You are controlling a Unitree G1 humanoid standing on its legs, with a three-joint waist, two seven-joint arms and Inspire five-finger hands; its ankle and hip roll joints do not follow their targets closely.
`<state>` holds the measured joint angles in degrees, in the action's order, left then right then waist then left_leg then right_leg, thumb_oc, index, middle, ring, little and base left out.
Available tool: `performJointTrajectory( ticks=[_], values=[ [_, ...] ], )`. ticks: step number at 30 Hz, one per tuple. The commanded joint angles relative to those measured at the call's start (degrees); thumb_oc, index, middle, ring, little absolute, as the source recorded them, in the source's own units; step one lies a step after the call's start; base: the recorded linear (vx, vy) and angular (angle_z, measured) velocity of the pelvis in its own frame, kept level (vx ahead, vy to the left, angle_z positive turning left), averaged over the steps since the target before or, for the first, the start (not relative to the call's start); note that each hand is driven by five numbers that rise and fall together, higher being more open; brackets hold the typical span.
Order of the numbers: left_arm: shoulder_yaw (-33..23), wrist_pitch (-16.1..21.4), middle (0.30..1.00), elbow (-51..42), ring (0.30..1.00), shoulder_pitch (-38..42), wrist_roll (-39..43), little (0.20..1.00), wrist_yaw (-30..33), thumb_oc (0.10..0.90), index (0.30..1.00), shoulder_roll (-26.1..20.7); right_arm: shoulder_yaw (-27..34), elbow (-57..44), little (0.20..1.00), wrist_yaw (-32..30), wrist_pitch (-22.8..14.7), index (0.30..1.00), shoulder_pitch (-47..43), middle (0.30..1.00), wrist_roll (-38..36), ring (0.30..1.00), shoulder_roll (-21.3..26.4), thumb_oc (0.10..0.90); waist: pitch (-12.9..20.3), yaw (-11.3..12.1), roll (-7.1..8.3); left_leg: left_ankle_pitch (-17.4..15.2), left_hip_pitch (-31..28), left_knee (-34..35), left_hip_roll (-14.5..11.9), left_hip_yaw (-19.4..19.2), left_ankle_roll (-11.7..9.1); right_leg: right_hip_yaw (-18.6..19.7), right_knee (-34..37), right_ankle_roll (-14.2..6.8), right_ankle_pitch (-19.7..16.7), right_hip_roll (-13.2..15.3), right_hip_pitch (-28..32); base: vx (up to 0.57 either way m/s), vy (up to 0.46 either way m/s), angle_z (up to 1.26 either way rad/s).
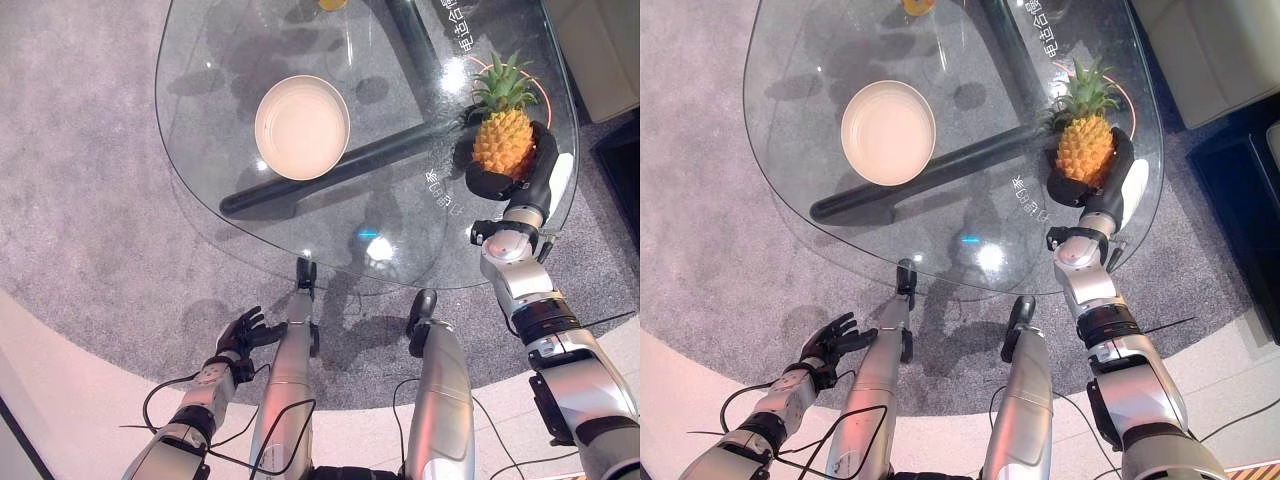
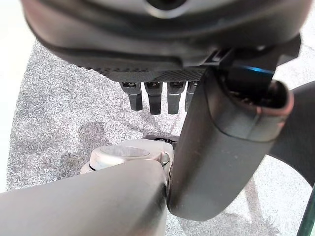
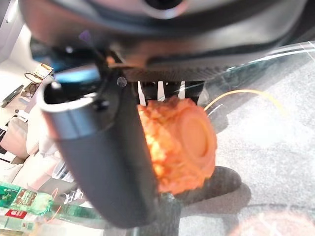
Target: Pick up the fruit to the plate
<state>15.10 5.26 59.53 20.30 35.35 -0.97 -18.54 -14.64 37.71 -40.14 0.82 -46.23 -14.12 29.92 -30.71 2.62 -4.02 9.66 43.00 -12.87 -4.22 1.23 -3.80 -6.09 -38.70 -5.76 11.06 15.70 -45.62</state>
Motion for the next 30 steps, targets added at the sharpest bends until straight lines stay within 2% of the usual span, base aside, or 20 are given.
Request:
performJointTrajectory(
  ticks=[1, 10, 13, 20, 25, 30],
  values=[
    [1.95, -0.57, 0.900, 1.53, 0.900, -0.24, -0.26, 0.900, -0.36, 0.800, 0.900, -1.07, -0.94, -0.95, 0.200, -0.60, -1.29, 0.300, -3.39, 0.300, 1.68, 0.300, 4.24, 0.100, 0.91, 0.70, -0.94, -10.40, -0.48, -11.32, -0.78, -1.83, 0.82, -0.50, 12.81, -0.48, -11.72, 0.62, 1.37, 0.00, 0.000, 0.00],
    [0.08, 0.69, 0.900, 1.44, 0.900, -0.04, 5.22, 0.900, 0.52, 0.800, 0.900, -0.85, -1.18, -2.05, 0.200, -1.63, -1.64, 0.300, -2.81, 0.300, 3.66, 0.300, 4.17, 0.100, 0.91, 0.52, -0.88, -10.44, -0.47, -11.35, -0.80, -1.94, 0.82, -0.35, 12.69, -0.43, -11.55, 0.57, 1.28, 0.00, 0.000, 0.00],
    [-3.13, 2.73, 0.900, 0.19, 0.900, 0.30, 12.12, 0.900, 2.55, 0.800, 0.900, -1.11, -1.25, -3.53, 0.200, -2.75, -1.86, 0.300, -2.12, 0.300, 5.53, 0.300, 4.09, 0.100, 0.91, 0.45, -0.83, -10.42, -0.53, -11.30, -0.82, -1.88, 0.75, -0.29, 12.52, -0.46, -11.35, 0.51, 1.27, 0.00, 0.000, 0.00],
    [-9.77, 5.13, 0.900, -2.87, 0.900, 2.93, 20.24, 0.900, 7.18, 0.800, 0.900, -3.13, -0.50, -7.62, 0.200, -3.67, -2.83, 0.300, 0.88, 0.300, 9.25, 0.300, 3.40, 0.100, 0.91, -0.03, -0.53, -10.54, -0.66, -11.33, -0.55, -1.76, 0.80, -0.06, 12.04, -0.53, -10.91, 0.50, 1.15, 0.00, 0.000, 0.00],
    [-13.79, 10.18, 0.900, -4.29, 0.900, 6.27, 24.79, 0.900, 10.30, 0.800, 0.900, -5.53, -1.25, -10.12, 0.200, -5.08, -3.96, 0.300, 1.38, 0.300, 10.84, 0.300, 3.44, 0.100, 0.91, -0.54, -0.16, -10.41, 0.05, -11.42, -0.72, -1.86, 0.62, 0.15, 11.80, -0.36, -10.70, 0.20, 0.38, 0.00, 0.000, 0.00],
    [-14.78, 13.55, 0.900, -7.72, 0.900, 8.50, 26.63, 0.900, 12.05, 0.800, 0.900, -6.49, -1.14, -13.00, 0.200, -6.42, -5.24, 0.300, 2.24, 0.300, 12.91, 0.300, 3.24, 0.100, 0.91, -0.86, 0.20, -10.44, 0.39, -11.49, -0.75, -1.87, 0.50, 0.38, 11.70, -0.40, -10.59, 0.00, 0.08, 0.00, 0.000, 0.00]
  ],
)
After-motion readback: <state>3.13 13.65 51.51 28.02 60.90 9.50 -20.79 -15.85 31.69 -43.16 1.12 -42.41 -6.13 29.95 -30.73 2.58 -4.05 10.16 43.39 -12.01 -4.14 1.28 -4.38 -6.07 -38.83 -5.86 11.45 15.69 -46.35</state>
